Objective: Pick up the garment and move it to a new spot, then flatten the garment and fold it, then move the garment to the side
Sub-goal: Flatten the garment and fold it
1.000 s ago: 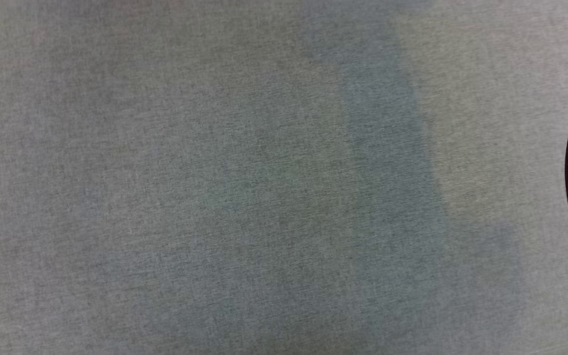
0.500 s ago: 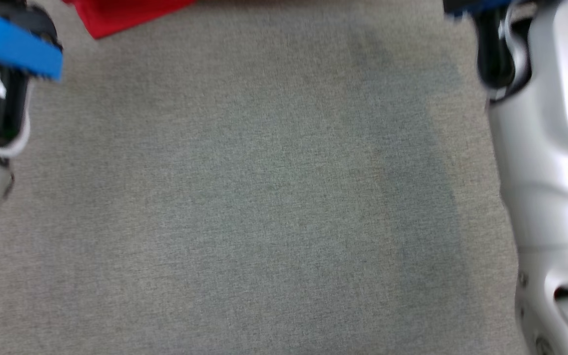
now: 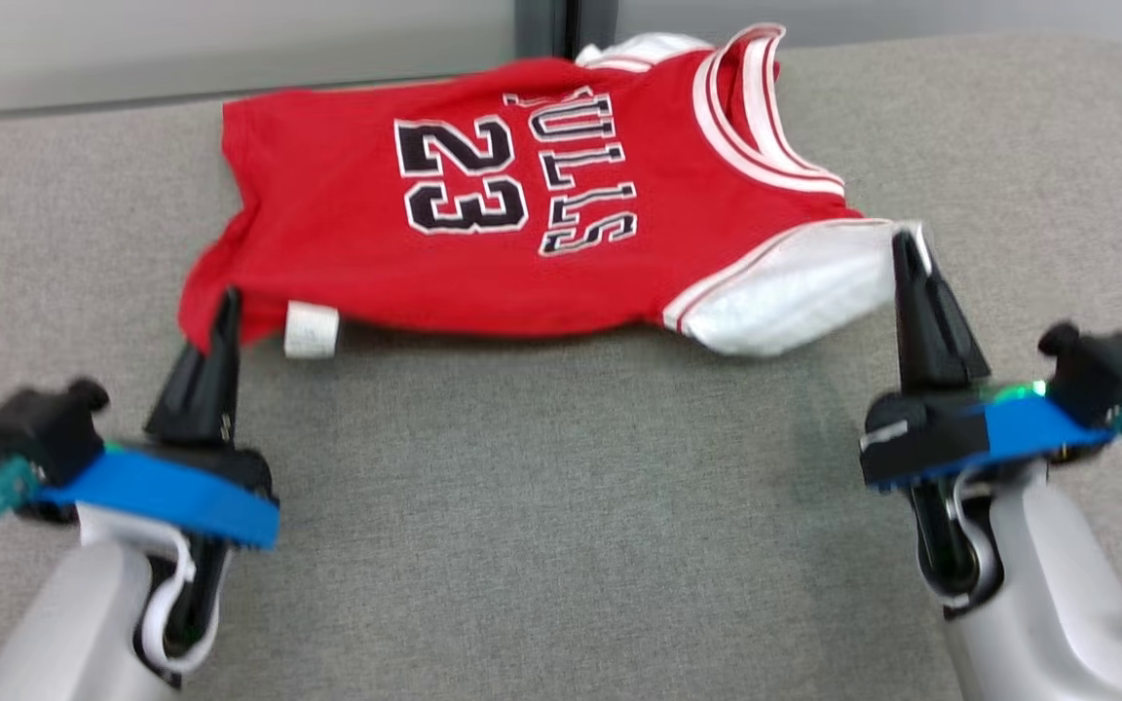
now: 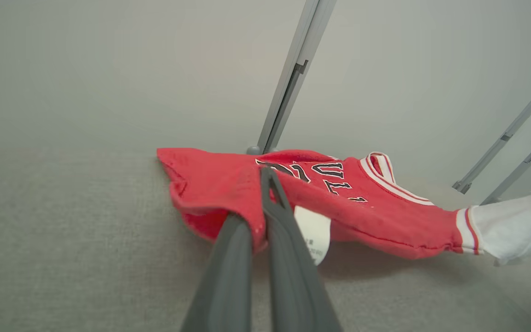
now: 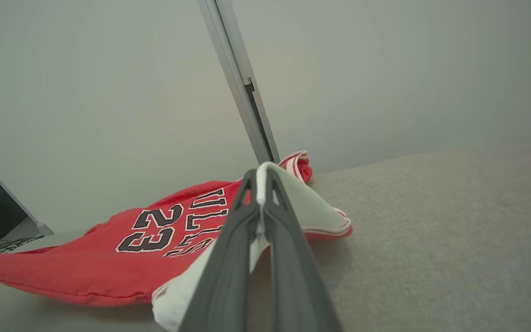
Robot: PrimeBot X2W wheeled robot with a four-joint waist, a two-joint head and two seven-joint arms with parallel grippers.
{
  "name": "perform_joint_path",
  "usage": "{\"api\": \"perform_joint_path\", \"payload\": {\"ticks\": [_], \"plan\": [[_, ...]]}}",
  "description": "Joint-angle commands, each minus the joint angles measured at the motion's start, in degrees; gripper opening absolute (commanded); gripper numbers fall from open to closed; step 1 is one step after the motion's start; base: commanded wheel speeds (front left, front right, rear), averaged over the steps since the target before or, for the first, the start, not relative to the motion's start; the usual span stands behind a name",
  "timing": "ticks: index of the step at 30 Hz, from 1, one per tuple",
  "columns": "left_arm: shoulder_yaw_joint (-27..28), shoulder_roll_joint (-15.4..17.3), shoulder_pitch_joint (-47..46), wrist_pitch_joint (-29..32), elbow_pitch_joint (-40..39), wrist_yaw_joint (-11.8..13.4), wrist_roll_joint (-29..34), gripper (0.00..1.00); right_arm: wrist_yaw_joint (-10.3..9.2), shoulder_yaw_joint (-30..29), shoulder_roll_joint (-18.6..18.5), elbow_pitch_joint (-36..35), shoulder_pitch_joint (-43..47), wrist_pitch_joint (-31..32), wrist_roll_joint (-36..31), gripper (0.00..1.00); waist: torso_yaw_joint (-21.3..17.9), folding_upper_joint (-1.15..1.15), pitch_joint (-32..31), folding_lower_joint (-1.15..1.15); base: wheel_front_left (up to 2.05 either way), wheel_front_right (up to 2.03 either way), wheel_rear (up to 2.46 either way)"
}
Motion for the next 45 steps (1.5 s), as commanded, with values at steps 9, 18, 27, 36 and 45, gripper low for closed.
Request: {"api": "perform_joint_path", "payload": {"ticks": [9, 18, 27, 36, 45], "plan": [[5.38, -4.64, 14.95, -0.16, -2.62, -0.08, 4.49, 0.00, 0.01, -3.13, 0.48, -7.85, 16.75, 4.31, 1.21, 0.00, -0.26, 0.00, -5.77, 0.02, 0.00, 0.00, 0.00], [7.96, -7.21, 24.91, -0.16, -4.56, -0.08, 7.21, 0.00, 0.01, -5.98, 0.77, -18.52, 31.63, 9.81, 3.68, 0.00, -0.01, 0.00, -9.21, 0.02, 0.00, 0.00, 0.00], [8.26, -8.82, 29.29, -0.16, -5.25, -0.03, 9.11, 0.00, 0.01, -6.39, 0.75, -23.96, 39.37, 11.80, 5.02, 0.00, 0.53, 0.00, -10.53, 0.02, 0.00, 0.00, 0.00], [5.87, -8.79, 25.23, -0.13, -2.88, -0.05, 10.57, 0.00, 0.01, -7.73, 0.75, -24.30, 36.38, 14.21, 4.04, 0.00, 1.41, 0.00, -9.97, 0.02, 0.00, 0.00, 0.00], [3.01, -7.02, 20.65, -0.14, -0.89, -0.06, 10.07, 0.00, 0.01, -7.80, 0.76, -17.19, 23.60, 18.30, 0.76, 0.00, 1.76, 0.00, -8.15, 0.02, 0.00, 0.00, 0.00]]}}
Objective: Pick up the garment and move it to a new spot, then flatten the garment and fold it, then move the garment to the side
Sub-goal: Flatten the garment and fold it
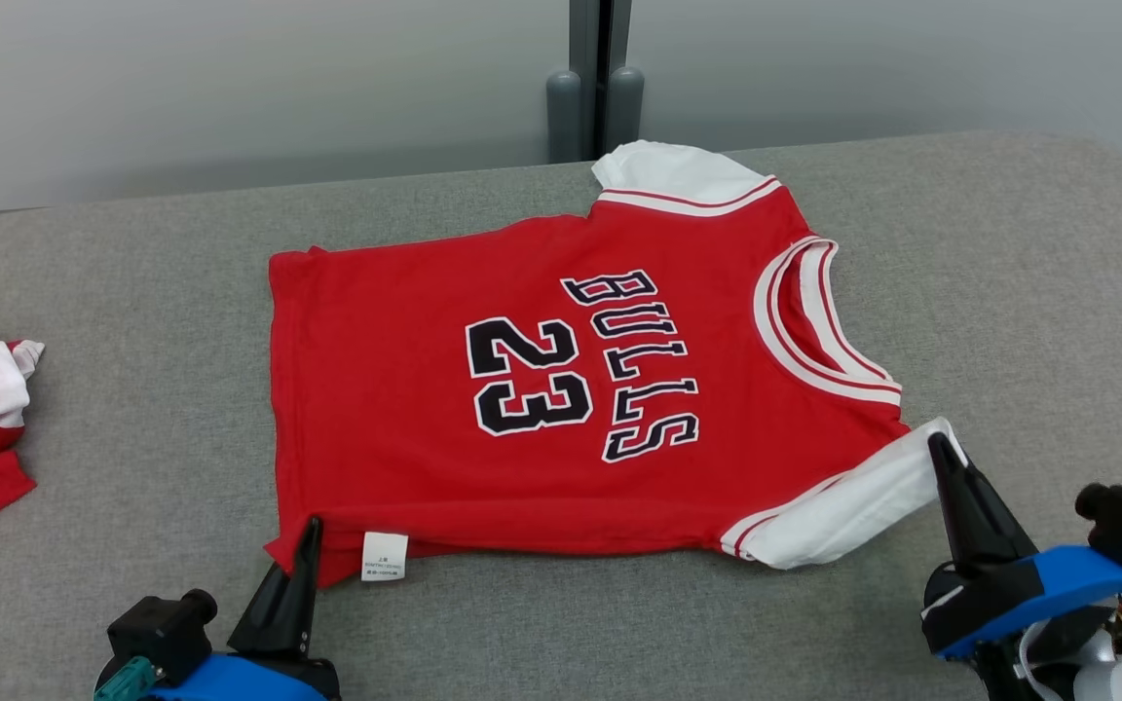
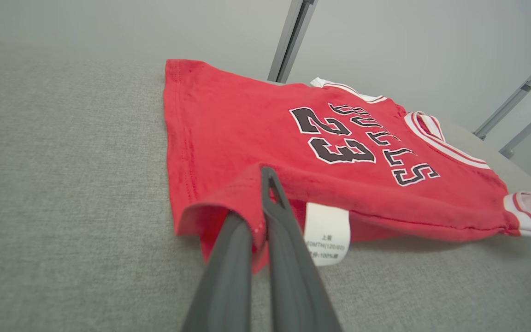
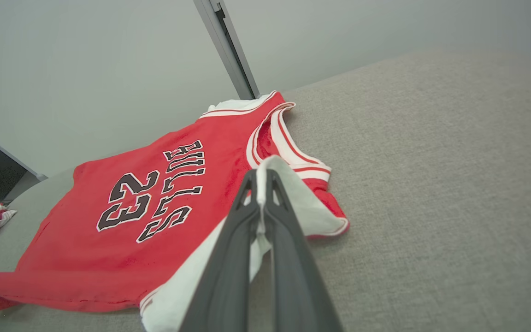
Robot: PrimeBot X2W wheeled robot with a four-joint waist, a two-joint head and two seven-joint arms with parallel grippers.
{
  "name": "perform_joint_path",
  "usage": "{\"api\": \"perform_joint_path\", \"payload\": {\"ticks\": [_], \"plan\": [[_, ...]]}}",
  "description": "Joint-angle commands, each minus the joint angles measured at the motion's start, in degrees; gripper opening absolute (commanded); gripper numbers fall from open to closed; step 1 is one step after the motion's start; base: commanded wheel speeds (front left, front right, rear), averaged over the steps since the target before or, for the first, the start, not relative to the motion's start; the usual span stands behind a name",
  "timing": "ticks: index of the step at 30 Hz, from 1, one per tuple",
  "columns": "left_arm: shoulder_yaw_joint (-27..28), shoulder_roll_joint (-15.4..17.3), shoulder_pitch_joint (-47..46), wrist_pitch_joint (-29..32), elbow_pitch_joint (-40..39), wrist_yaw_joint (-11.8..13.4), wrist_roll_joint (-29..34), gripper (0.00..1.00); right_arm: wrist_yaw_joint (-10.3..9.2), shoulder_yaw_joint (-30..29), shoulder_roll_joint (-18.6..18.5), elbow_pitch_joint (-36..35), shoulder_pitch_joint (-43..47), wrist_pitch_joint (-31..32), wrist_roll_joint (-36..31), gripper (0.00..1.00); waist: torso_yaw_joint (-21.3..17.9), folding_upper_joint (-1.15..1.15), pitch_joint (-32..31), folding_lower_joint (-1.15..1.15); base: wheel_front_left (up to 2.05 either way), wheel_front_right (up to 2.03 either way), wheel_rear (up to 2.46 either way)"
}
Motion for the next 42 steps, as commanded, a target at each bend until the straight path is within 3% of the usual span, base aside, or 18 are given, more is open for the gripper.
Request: {"api": "perform_joint_path", "payload": {"ticks": [1, 13, 23, 24, 25, 26, 33, 42], "plan": [[-0.42, 0.24, -1.15, -0.14, 0.19, -0.06, -0.30, 0.00, 0.01, -0.06, -0.06, 0.90, -1.84, 0.04, -0.35, 0.00, 0.22, 0.00, 0.17, 0.00, 0.00, 0.00, 0.00], [-4.11, 3.17, -7.58, -0.15, 1.15, -0.07, -1.47, 0.00, 0.01, -0.51, -1.18, 20.14, -23.14, -0.76, -2.63, 0.00, 1.77, 0.00, 3.01, 0.00, 0.00, 0.00, 0.00], [-9.11, 4.85, -16.00, -0.16, 4.60, -0.07, -3.34, 0.00, 0.01, 1.15, -2.54, 40.36, -38.16, -6.79, -5.26, 0.00, 4.03, 0.00, 7.14, 0.00, 0.00, 0.00, 0.00], [-9.35, 4.86, -16.38, -0.16, 5.01, -0.07, -3.50, 0.00, 0.01, 1.51, -2.53, 41.57, -38.87, -7.50, -5.27, 0.38, 4.03, 0.00, 7.25, 0.00, 0.00, 0.00, 0.00], [-9.18, 4.83, -16.74, -0.16, 5.38, -0.07, -3.53, 0.45, 0.01, 2.00, -2.56, 42.51, -39.48, -8.46, -5.35, 1.00, 3.99, 0.00, 7.32, 0.00, 0.00, 0.00, 0.00], [-8.90, 4.75, -16.87, -0.16, 5.64, -0.07, -3.55, 1.00, 0.01, 2.30, -2.76, 43.31, -39.95, -9.64, -5.32, 1.00, 3.92, 0.00, 7.33, 0.00, 0.00, 0.00, 0.00], [-5.81, 3.37, -13.61, -0.16, 6.42, -0.07, -2.24, 1.00, 0.01, 5.71, -5.56, 46.51, -37.32, -15.58, -4.07, 1.00, 3.72, 0.00, 5.65, 0.00, 0.00, 0.00, 0.00], [-0.40, 0.57, -7.56, -0.16, 6.07, -0.07, 0.15, 1.00, 0.01, 8.99, -9.67, 43.57, -27.52, -17.13, -2.41, 1.00, 3.21, 0.00, 3.59, 0.00, 0.00, 0.00, 0.00]]}}
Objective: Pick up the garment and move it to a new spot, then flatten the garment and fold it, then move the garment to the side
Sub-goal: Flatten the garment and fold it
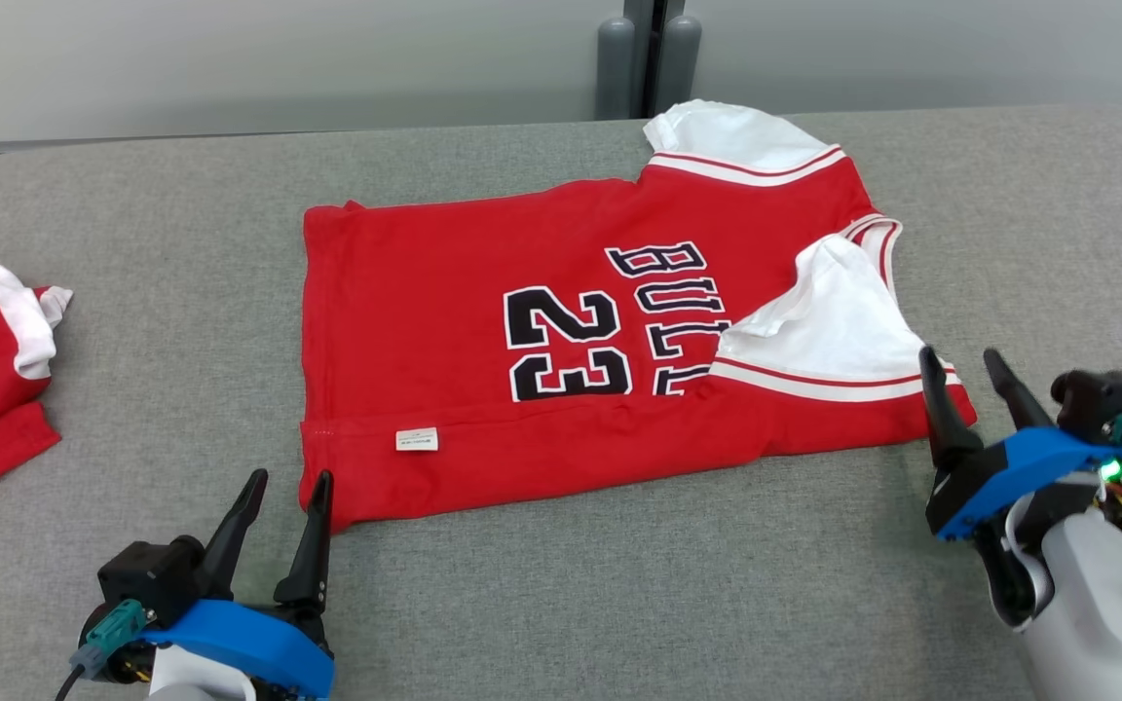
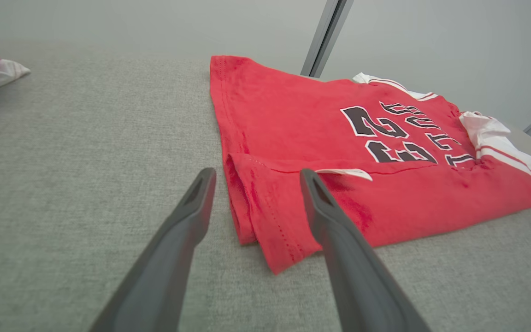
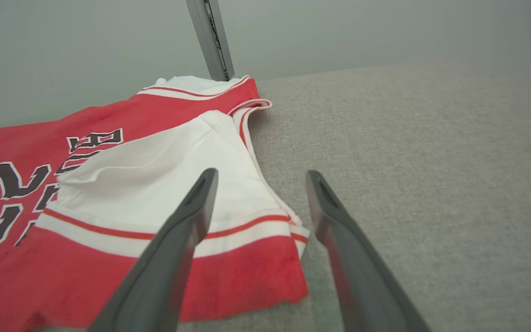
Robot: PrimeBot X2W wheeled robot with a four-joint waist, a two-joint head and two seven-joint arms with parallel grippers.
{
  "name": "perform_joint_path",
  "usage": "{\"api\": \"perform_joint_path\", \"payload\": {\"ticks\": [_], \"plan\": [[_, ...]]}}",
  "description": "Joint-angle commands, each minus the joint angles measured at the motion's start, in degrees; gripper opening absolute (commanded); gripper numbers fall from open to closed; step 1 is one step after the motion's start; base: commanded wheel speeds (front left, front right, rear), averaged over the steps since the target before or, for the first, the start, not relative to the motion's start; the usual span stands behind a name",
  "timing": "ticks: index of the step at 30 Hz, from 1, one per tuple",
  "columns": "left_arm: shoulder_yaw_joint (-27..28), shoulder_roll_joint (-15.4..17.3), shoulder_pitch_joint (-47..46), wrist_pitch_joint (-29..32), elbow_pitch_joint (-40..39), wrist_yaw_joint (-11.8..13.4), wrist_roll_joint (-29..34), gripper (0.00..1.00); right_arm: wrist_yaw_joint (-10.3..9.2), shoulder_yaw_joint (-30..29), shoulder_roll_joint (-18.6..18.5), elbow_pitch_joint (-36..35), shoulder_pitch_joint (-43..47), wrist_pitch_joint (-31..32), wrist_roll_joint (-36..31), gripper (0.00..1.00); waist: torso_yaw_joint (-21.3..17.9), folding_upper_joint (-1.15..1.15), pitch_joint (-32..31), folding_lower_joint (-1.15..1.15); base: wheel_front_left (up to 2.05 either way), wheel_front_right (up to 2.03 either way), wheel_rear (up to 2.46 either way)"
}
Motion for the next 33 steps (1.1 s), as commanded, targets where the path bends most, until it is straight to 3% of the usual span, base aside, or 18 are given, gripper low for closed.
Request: {"api": "perform_joint_path", "payload": {"ticks": [1, 10, 27, 28, 29, 30, 31, 33], "plan": [[0.77, -0.26, 0.50, -0.16, -0.12, -0.07, 0.51, 1.00, 0.01, 0.39, -0.42, -0.67, 1.57, 0.38, 0.49, 1.00, -0.29, 0.00, -0.16, 0.00, 0.00, 0.00, 0.00], [0.95, -1.10, 1.45, -0.16, 2.31, -0.08, 1.33, 1.00, 0.01, 0.22, 0.25, -1.37, 4.69, 2.87, 0.83, 1.00, -0.93, 0.00, 0.16, 0.00, 0.00, 0.00, 0.00], [-5.26, -1.20, -3.67, -0.07, 7.69, -0.08, -1.50, 1.00, 0.01, -1.12, 3.72, 6.50, -0.76, 2.86, -0.21, 1.00, -0.92, 0.00, 2.17, 0.00, 0.00, 0.00, 0.00], [-5.44, -1.31, -4.02, -0.01, 8.07, -0.08, -1.86, 0.91, 0.01, -1.02, 3.87, 6.96, -0.97, 2.77, -0.10, 0.50, -0.87, 0.00, 2.19, 0.00, 0.00, 0.00, 0.00], [-5.65, -1.35, -4.34, -0.01, 8.39, -0.08, -1.98, 0.51, 0.01, -0.81, 4.12, 7.30, -1.14, 2.53, 0.20, 0.00, -0.81, 0.00, 2.18, 0.00, 0.00, 0.00, 0.00], [-5.47, -1.42, -4.75, -0.02, 8.50, -0.08, -2.33, 0.29, 0.01, -0.61, 4.17, 7.59, -1.31, 2.27, 0.36, 0.00, -0.78, 0.00, 2.17, 0.00, 0.00, 0.00, 0.00], [-5.20, -1.48, -5.09, -0.02, 8.50, -0.08, -2.46, 0.00, 0.01, -0.57, 4.10, 7.84, -1.44, 2.00, 0.49, 0.00, -0.74, 0.00, 2.11, 0.00, 0.00, 0.00, 0.00], [-4.79, -1.54, -5.36, -0.07, 8.41, -0.08, -2.77, 0.00, -0.02, -0.60, 3.80, 8.14, -1.63, 1.32, 0.95, 0.00, -0.68, 0.00, 1.84, 0.00, 0.00, 0.00, 0.00]]}}
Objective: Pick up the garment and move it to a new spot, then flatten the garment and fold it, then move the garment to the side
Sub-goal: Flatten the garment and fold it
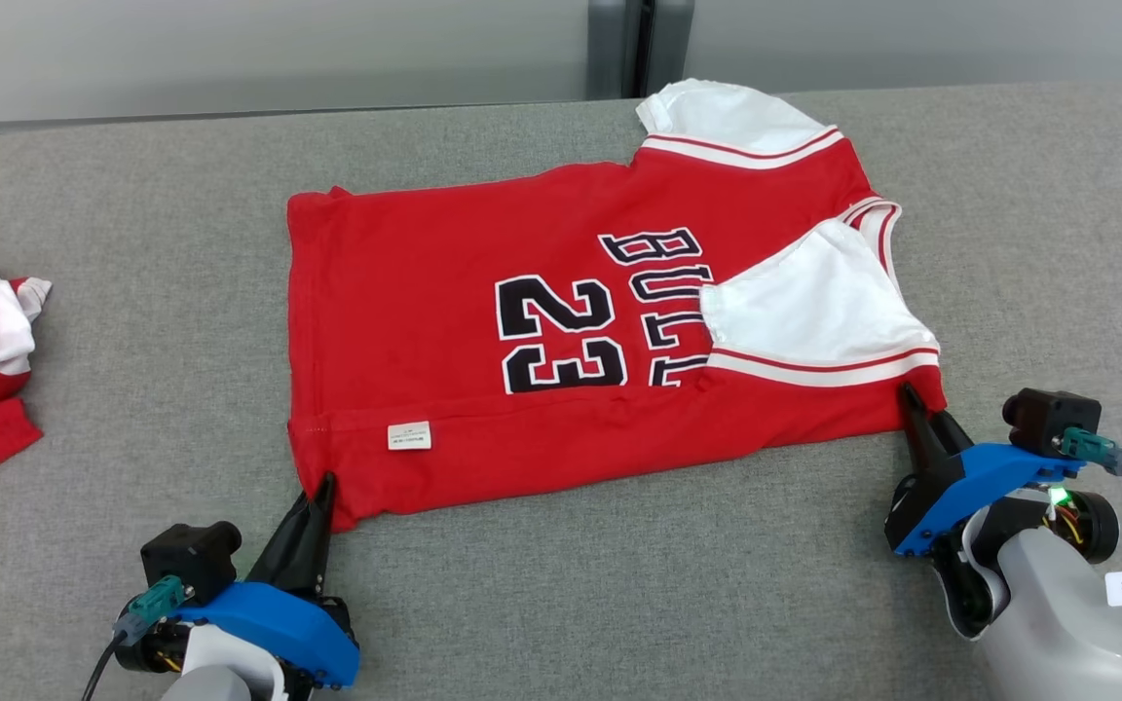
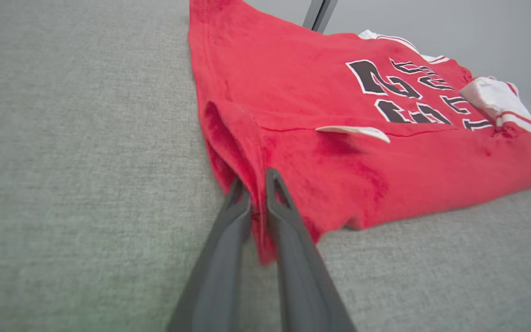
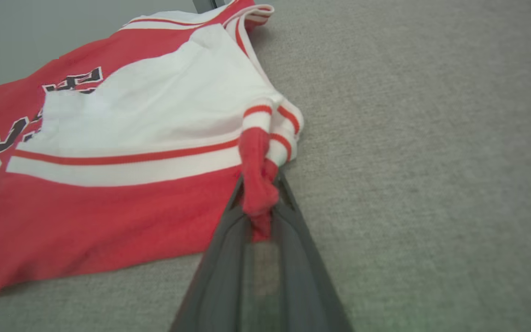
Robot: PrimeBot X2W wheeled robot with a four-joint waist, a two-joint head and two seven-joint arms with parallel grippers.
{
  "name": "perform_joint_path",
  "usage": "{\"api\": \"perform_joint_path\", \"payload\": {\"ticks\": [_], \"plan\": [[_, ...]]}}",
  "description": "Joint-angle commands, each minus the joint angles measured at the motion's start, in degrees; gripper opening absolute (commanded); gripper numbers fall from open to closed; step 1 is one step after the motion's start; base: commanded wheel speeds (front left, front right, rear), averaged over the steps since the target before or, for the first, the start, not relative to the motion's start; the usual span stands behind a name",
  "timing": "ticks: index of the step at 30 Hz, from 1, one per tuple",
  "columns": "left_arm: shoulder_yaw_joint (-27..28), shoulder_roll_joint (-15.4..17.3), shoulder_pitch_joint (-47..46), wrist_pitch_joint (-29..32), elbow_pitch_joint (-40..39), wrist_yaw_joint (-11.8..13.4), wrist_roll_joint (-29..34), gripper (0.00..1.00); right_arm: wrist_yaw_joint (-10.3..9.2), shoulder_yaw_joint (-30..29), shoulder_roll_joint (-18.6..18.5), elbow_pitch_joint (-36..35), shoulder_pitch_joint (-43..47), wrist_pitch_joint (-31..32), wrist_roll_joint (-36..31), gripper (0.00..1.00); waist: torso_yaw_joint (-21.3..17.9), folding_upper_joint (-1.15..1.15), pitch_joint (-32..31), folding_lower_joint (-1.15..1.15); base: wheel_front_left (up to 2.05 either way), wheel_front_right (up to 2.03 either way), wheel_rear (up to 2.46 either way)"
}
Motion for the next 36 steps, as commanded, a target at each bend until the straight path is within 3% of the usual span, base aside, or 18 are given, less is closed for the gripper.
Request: {"api": "perform_joint_path", "payload": {"ticks": [1, 8, 15, 21, 34, 35, 36], "plan": [[0.28, 0.02, -0.64, 0.01, 0.08, -0.08, -0.08, 0.00, -0.05, 0.09, -0.29, 0.46, 0.02, -0.25, 0.29, 0.00, -0.05, 0.00, -0.31, 0.00, 0.00, 0.00, 0.00], [2.28, -0.16, 2.35, 0.01, -2.07, -0.08, 0.61, 0.00, -0.04, 1.49, -0.91, -2.01, 4.00, -1.76, 3.58, 0.00, 0.24, 0.00, -3.85, 0.00, 0.00, 0.00, 0.00], [5.84, -0.81, 7.72, 0.00, -4.33, -0.07, 2.53, 0.00, -0.04, 2.28, -2.14, -10.44, 13.38, -1.41, 6.68, 0.00, 0.80, 0.00, -7.66, 0.00, 0.00, 0.00, 0.00], [8.03, -1.54, 12.79, 0.00, -5.83, 0.32, 3.85, 0.00, -0.04, 0.64, -2.43, -20.30, 22.29, 2.74, 6.22, 0.00, -0.04, 0.00, -9.34, 0.00, 0.00, 0.00, 0.00], [10.10, -2.50, 18.90, 0.00, -8.67, 1.08, 4.70, 0.00, -0.04, -7.56, 2.47, -40.90, 37.44, 16.07, 1.31, 0.00, -0.83, 0.00, -9.89, 0.00, 0.00, 0.00, 0.00], [10.00, -2.68, 18.86, 0.00, -8.53, 1.17, 4.83, 0.43, -0.04, -8.00, 2.82, -41.81, 37.73, 16.71, 1.02, 0.20, -0.79, 0.00, -9.90, 0.00, 0.00, 0.00, 0.00], [10.01, -2.84, 18.70, 0.00, -8.41, 1.28, 4.96, 1.00, -0.04, -8.28, 3.19, -42.41, 37.99, 17.20, 0.70, 0.51, -0.73, 0.00, -9.93, 0.00, 0.00, 0.00, 0.00]]}}
